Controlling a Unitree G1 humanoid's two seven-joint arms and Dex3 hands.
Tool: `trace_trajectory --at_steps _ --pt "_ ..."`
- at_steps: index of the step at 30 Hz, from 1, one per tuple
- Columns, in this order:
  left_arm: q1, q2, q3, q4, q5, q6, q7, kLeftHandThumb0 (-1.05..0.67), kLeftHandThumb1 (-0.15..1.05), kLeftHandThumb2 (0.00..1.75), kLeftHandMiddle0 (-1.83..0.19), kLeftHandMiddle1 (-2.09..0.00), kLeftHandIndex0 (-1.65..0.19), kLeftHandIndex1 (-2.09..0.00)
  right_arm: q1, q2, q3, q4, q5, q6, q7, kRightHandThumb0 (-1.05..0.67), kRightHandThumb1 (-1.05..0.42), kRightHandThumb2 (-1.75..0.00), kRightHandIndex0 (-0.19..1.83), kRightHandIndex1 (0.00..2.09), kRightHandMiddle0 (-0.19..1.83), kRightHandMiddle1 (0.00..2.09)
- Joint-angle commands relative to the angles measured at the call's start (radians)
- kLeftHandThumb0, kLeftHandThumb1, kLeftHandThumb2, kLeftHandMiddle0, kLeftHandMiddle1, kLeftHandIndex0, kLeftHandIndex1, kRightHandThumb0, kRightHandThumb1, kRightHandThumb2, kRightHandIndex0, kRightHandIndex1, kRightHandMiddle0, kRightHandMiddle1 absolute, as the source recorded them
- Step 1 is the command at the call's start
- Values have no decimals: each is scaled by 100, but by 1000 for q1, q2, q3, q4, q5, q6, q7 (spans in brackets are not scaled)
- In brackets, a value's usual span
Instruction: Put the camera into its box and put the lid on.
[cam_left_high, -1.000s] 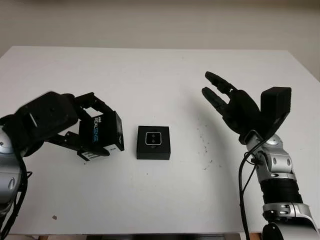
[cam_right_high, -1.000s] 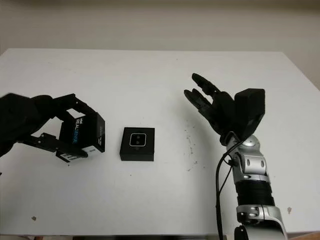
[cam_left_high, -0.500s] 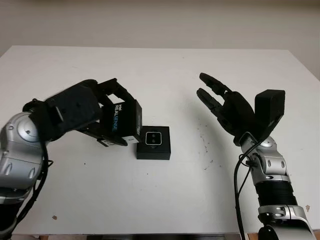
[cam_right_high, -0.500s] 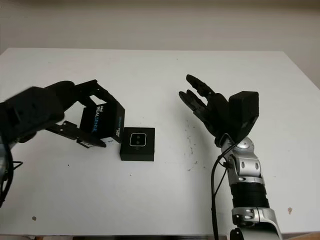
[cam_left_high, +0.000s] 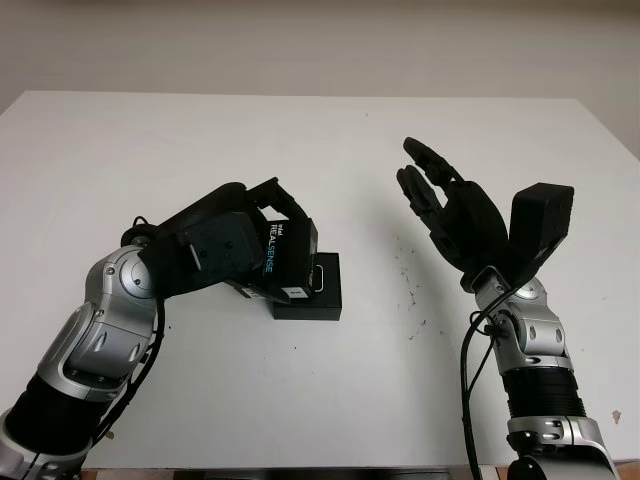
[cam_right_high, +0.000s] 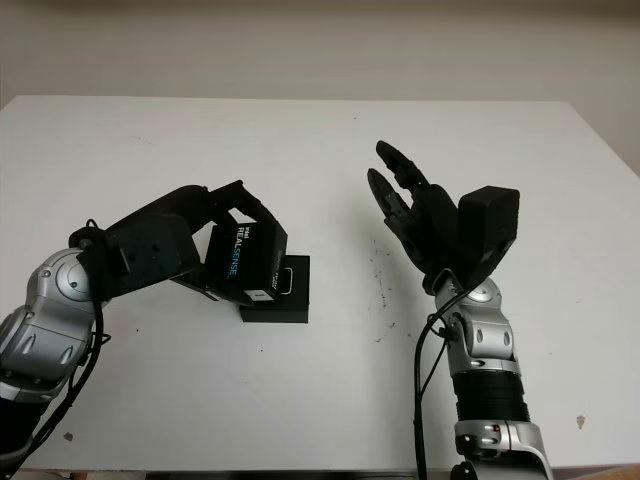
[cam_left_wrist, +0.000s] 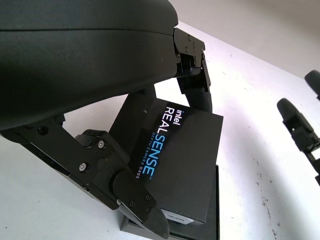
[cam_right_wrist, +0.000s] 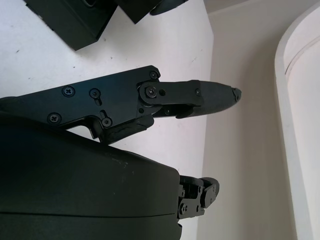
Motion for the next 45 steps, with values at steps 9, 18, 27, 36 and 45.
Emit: trace_trajectory --at_steps 9,18,27,36,45 --pt "-28 -32 -31 0 25 81 -50 -22 98 5 -45 -176 -25 -153 9 12 -4 -42 14 12 -25 -70 -105 -41 6 4 -6 33" --pt "-66 -58 -55 14 21 133 -80 -24 96 5 -43 -170 -27 -158 18 9 5 -46 9 0 -18 -70 -105 -41 5 4 -9 32" --pt "-90 -68 -85 20 25 187 -103 -23 95 5 -48 -174 -28 -159 28 10 13 -62 5 6 -22 -70 -105 -41 4 4 -8 29" --pt "-102 -80 -95 35 11 197 -109 -25 95 6 -45 -169 -30 -162 39 13 18 -71 2 1 -20 -69 -105 -41 5 5 -5 26" --pt "-117 -93 -113 42 28 216 -98 -27 96 6 -45 -168 -29 -161 45 15 20 -75 3 1 -18 -69 -105 -40 5 5 -3 25"
